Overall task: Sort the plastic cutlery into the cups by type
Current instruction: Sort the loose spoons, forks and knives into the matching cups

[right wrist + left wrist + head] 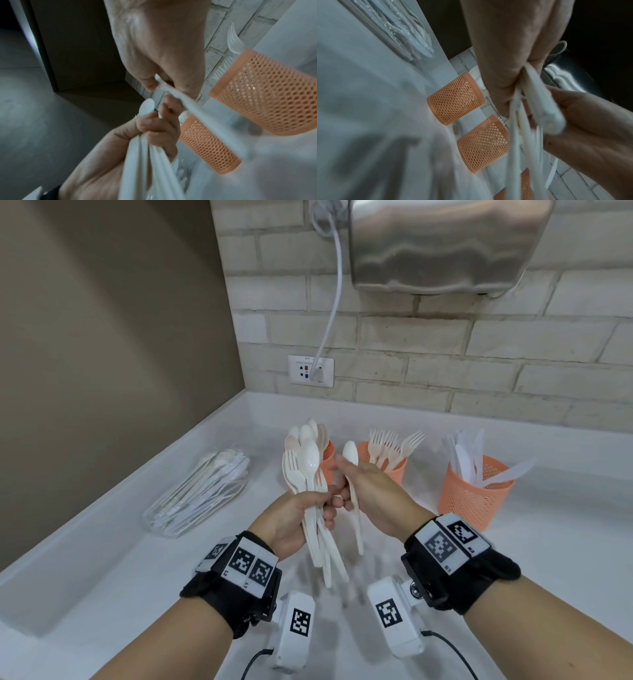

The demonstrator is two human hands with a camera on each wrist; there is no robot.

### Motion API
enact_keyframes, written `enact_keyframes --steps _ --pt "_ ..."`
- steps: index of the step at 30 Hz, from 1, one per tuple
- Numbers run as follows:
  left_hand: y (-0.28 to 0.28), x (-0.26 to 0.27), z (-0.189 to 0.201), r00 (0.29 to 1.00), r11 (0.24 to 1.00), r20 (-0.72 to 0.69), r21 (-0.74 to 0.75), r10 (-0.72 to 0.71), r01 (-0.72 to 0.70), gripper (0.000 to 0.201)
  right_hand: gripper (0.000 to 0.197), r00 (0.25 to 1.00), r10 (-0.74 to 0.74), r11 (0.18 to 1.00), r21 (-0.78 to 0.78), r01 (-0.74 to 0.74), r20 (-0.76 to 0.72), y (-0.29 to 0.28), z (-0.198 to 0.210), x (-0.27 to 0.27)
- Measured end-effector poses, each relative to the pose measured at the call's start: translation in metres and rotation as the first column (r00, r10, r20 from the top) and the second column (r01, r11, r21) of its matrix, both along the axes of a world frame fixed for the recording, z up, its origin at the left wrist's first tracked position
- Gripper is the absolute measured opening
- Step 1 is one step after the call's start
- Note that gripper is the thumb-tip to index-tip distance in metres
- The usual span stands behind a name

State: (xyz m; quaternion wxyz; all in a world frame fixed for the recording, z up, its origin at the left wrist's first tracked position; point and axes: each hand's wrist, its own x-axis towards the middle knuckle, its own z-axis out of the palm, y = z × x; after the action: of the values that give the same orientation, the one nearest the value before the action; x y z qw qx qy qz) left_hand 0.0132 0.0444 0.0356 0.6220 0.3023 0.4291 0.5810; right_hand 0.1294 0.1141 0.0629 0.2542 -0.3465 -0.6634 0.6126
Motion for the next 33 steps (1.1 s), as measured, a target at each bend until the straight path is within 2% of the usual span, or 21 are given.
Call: enact_keyframes --steps 4,8,10,12,13,14,15,18,21,23,25,28,33 --pt "0.002 -0.002 -0.002 0.997 0.997 0.016 0.005 0.074 -0.074 0.022 0.036 0.996 -0.078 0.997 0.018 0.077 0.048 0.002 0.004 0.001" --pt "0.001 0.002 0.004 1.0 0.999 0.002 0.032 0.017 -0.017 0.022 0.038 0.997 0.049 0.998 -0.033 -0.047 0.067 -0.002 -0.003 0.0" --pt "0.0 0.002 0.004 1.0 1.0 0.001 -0.003 0.001 -0.001 0.018 0.038 0.994 0.027 0.999 -0.042 -0.022 0.104 -0.002 -0.01 -0.002" --pt "0.0 0.002 0.003 1.0 1.0 0.0 -0.027 0.003 -0.003 0.015 0.033 0.983 -0.152 0.975 0.179 0.132 0.105 0.002 -0.013 -0.002" --pt "0.001 0.002 0.003 1.0 0.999 -0.017 -0.035 0.015 -0.016 0.015 0.032 0.963 -0.261 0.917 0.329 0.227 0.064 0.003 -0.013 -0.002" --pt "0.002 0.002 0.002 0.999 0.999 -0.038 -0.036 0.027 -0.029 0.016 0.029 0.947 -0.32 0.857 0.424 0.293 -0.007 0.003 -0.011 -0.002" --pt "0.003 0.002 0.002 0.998 0.999 -0.056 -0.03 0.036 -0.038 0.017 0.027 0.947 -0.316 0.834 0.459 0.305 -0.056 0.001 -0.008 -0.004" --pt "0.003 0.006 0.003 0.99 1.0 -0.138 -0.006 0.019 -0.02 0.024 0.033 0.985 -0.168 0.893 0.417 0.171 -0.042 -0.004 -0.004 -0.011" --pt "0.0 0.009 0.004 0.989 1.0 -0.146 0.023 -0.013 0.017 0.01 0.016 0.984 -0.126 0.954 0.259 0.155 -0.125 -0.002 -0.001 -0.011" --pt "0.0 0.005 0.003 0.994 0.999 -0.113 0.049 0.008 -0.002 0.021 0.015 0.966 -0.189 0.954 0.201 0.224 -0.179 0.003 -0.001 -0.008" --pt "0.0 0.0 0.002 0.994 0.997 -0.088 0.061 0.059 -0.054 0.027 0.015 0.945 -0.276 0.913 0.259 0.315 -0.176 0.007 -0.005 -0.005" --pt "0.0 -0.003 0.002 0.984 0.988 -0.1 0.063 0.144 -0.139 0.021 0.02 0.932 -0.334 0.884 0.295 0.362 -0.143 0.01 -0.01 -0.005" --pt "-0.001 -0.006 -0.001 0.976 0.978 -0.09 0.081 0.2 -0.193 0.012 0.02 0.924 -0.377 0.859 0.347 0.376 -0.067 0.02 -0.007 0.0"
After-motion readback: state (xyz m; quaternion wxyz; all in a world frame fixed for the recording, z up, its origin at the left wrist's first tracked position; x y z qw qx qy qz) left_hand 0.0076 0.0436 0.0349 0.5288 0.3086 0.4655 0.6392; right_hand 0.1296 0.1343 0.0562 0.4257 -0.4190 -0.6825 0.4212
